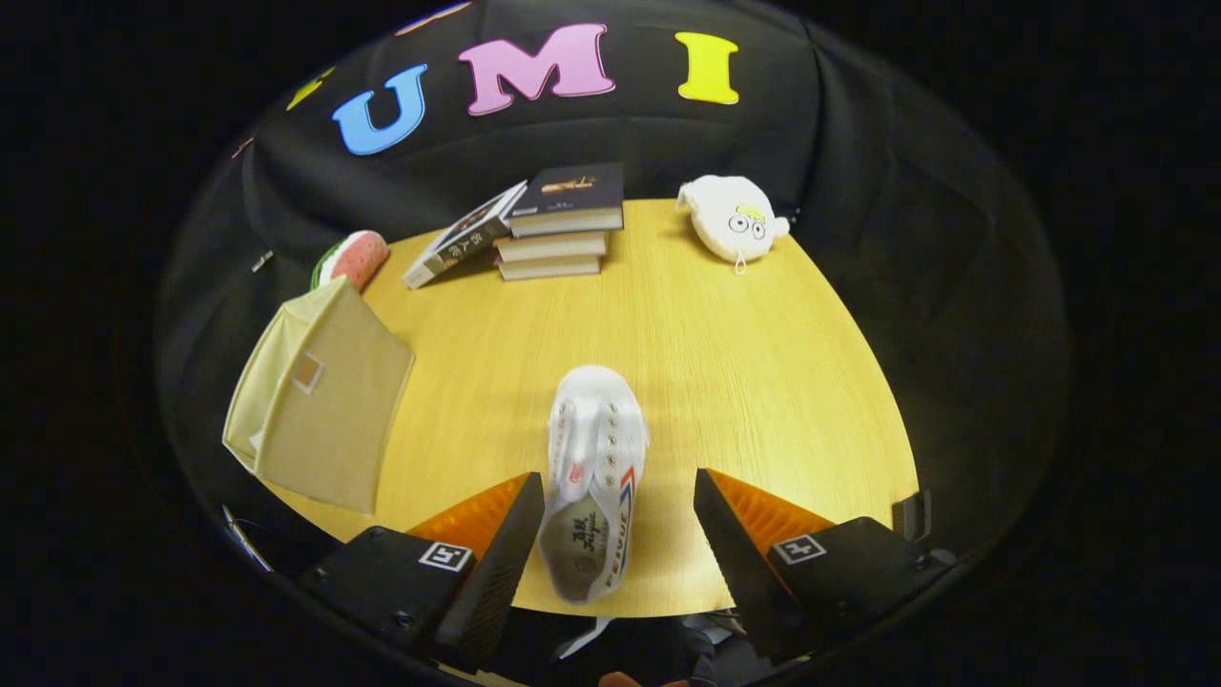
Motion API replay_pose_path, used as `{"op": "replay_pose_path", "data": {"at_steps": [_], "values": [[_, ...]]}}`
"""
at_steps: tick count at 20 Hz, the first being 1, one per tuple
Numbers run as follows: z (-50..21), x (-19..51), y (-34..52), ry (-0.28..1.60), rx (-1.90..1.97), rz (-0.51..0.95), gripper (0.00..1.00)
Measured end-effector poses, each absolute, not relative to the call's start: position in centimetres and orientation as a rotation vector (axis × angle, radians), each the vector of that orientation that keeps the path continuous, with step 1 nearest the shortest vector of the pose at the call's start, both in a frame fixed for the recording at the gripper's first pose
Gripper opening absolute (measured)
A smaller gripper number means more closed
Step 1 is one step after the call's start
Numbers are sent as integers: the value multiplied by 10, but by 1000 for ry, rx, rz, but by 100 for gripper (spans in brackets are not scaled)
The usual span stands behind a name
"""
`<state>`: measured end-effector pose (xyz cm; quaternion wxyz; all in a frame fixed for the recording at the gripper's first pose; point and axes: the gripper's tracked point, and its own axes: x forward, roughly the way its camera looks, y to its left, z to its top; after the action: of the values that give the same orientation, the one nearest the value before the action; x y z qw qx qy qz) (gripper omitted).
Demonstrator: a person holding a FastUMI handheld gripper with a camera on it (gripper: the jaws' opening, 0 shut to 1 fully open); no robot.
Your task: Open the storage box then place both shoes into the box .Put the left shoe in first, then the right shoe, with the right side of both shoes facing outward in a uniform manner.
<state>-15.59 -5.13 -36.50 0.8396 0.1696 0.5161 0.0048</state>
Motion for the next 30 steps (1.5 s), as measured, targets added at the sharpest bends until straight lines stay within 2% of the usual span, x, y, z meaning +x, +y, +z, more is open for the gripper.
{"op": "replay_pose_path", "data": {"at_steps": [8, 15, 17, 19, 20, 21, 22, 24, 25, 26, 28, 30], "values": [[-410, -179, -50, 1188, 305, 36, 98], [-432, -157, -52, 1190, 297, -1, 97], [-442, -150, -52, 1187, 311, -18, 95], [-440, -140, -48, 1147, 347, -38, 88], [-439, -133, -48, 1117, 346, -49, 75], [-441, -128, -47, 1098, 353, -60, 67], [-442, -124, -44, 1096, 366, -76, 45], [-450, -121, -53, 1105, 382, -144, 23], [-446, -122, -54, 1111, 412, -159, 19], [-445, -122, -55, 1115, 457, -167, 10], [-443, -124, -51, 1135, 555, -159, 6], [-432, -121, -53, 1114, 600, -158, 6]]}}
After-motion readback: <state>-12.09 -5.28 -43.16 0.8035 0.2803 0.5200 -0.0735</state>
